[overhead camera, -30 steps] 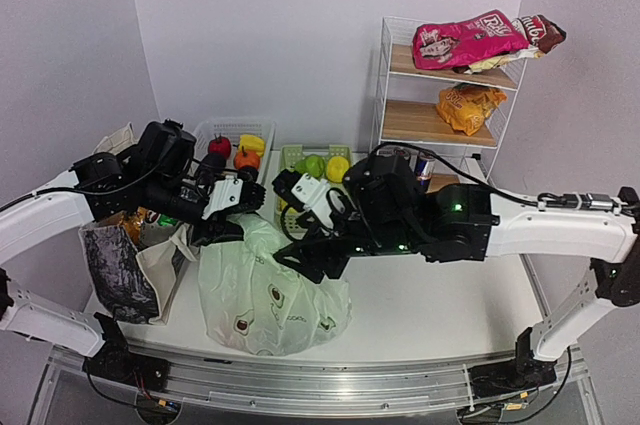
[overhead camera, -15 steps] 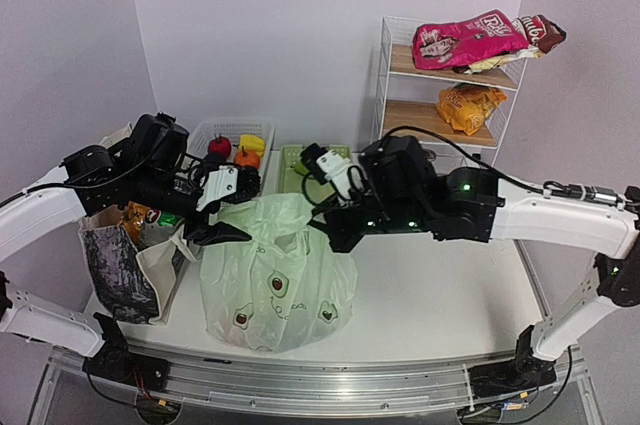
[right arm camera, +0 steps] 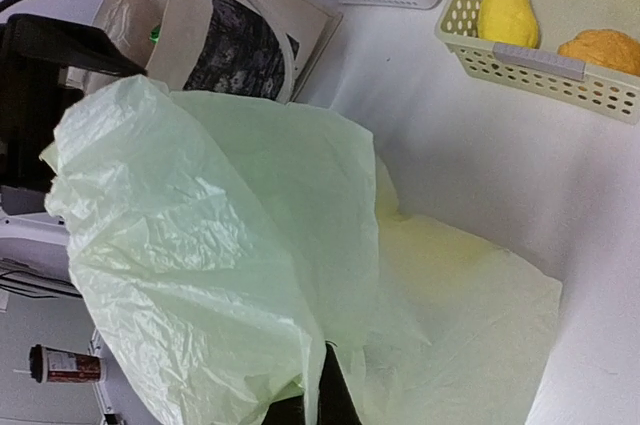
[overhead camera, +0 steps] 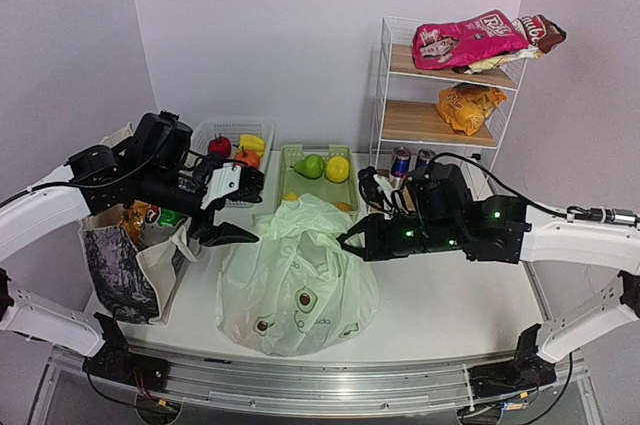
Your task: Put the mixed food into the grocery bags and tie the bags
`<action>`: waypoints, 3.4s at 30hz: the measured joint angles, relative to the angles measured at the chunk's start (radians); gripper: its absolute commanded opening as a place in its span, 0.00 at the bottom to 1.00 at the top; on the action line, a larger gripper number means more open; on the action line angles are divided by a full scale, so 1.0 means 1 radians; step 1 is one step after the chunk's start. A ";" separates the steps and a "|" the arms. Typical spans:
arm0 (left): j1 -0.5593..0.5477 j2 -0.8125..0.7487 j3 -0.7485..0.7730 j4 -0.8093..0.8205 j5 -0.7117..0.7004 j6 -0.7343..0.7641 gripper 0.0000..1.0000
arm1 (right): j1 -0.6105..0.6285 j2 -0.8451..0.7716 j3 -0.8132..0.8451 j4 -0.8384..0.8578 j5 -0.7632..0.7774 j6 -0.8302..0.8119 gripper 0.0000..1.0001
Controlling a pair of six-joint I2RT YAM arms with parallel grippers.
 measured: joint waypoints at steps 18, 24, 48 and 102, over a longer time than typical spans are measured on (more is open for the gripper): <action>-0.009 0.118 0.067 0.095 -0.020 -0.189 0.00 | -0.019 -0.148 -0.154 0.100 0.111 0.178 0.00; 0.130 0.106 0.113 0.146 0.106 -0.288 0.00 | -0.021 -0.445 -0.298 0.020 0.292 0.315 0.00; 0.163 0.099 0.038 0.255 0.296 -0.423 0.00 | 0.017 -0.132 0.361 -0.537 0.063 -0.823 0.89; 0.249 0.110 0.060 0.173 0.430 -0.266 0.00 | -0.308 0.276 0.811 -0.718 -0.115 -1.359 0.00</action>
